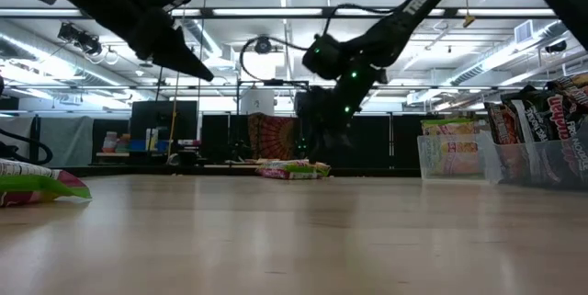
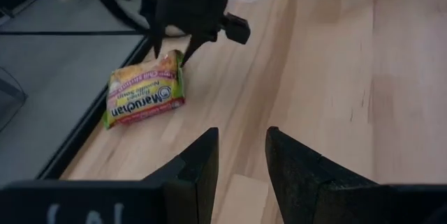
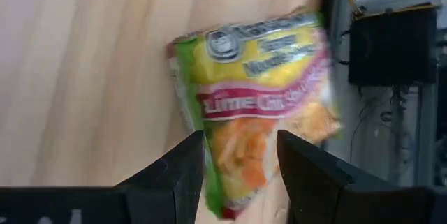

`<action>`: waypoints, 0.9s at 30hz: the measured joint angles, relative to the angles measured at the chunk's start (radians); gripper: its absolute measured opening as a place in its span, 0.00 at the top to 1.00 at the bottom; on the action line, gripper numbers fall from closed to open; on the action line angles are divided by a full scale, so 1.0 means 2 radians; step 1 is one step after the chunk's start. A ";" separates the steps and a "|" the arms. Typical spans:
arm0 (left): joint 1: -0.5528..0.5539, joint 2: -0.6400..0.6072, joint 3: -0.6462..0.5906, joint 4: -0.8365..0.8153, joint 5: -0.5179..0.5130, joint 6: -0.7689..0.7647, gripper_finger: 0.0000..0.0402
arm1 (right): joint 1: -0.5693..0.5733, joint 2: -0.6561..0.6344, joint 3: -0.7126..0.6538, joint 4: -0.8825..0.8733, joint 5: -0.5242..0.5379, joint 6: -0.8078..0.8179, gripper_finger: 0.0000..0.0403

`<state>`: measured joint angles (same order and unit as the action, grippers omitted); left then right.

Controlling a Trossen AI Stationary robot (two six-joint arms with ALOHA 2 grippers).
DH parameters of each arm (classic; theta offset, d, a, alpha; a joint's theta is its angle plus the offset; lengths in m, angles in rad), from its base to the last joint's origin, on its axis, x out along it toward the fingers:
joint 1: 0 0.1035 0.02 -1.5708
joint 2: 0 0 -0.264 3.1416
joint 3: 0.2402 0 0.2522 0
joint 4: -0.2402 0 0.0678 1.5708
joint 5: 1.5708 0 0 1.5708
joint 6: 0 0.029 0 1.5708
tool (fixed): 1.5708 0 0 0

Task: Sort Maruchan noodles
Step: Put the green noodle pack into the top transparent bin

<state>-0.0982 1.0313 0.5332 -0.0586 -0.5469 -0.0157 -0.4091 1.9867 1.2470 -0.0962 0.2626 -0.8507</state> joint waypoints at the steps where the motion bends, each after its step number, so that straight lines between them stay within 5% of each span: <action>1: 0.000 0.000 -0.001 0.000 0.000 -0.003 0.69 | 0.000 0.008 0.005 -0.010 0.001 -0.011 0.54; 11: 0.003 0.000 -0.001 0.006 -0.001 0.011 0.69 | -0.002 0.055 0.015 0.024 0.040 -0.023 0.58; 21: 0.015 0.000 -0.002 0.025 -0.001 0.031 0.69 | 0.000 0.052 0.014 0.042 0.039 0.011 0.95; 27: 0.009 0.000 0.004 0.018 -0.001 0.043 0.69 | 0.013 -0.011 0.017 -0.065 0.052 0.068 0.98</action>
<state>-0.0811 1.0313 0.5409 -0.0224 -0.5484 0.0713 -0.3836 1.9644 1.2817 -0.2267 0.3659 -0.7156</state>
